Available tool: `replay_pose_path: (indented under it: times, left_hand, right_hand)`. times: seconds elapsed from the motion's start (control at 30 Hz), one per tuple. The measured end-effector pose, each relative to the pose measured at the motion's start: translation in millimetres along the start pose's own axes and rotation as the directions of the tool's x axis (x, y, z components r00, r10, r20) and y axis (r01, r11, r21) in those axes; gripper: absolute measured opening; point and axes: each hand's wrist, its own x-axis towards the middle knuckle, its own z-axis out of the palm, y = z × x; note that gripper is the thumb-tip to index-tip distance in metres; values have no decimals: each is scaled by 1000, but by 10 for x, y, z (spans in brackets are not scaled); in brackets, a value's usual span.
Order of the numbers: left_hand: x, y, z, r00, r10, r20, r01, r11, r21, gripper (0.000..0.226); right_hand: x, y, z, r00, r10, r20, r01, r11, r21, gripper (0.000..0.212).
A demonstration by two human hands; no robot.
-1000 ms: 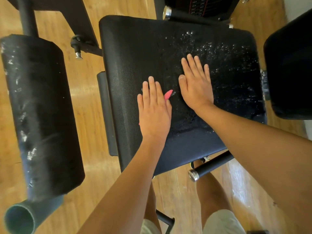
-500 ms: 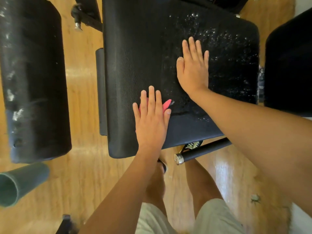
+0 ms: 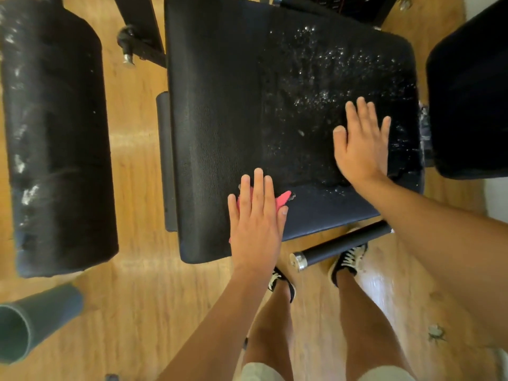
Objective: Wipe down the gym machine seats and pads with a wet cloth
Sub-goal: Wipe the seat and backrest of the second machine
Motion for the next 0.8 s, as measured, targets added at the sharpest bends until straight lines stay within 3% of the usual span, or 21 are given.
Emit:
replay_pose_path:
  times: [0.37, 0.8]
  left_hand:
    - [302, 76, -71, 999, 34, 12, -34, 998, 48, 62]
    - [1032, 160, -225, 990, -130, -63, 128, 991, -29, 60]
  right_hand:
    - [-38, 134, 96, 1000, -3, -11, 4, 997, 83, 58]
    - [-56, 155, 140, 999, -13, -29, 15, 997, 74, 58]
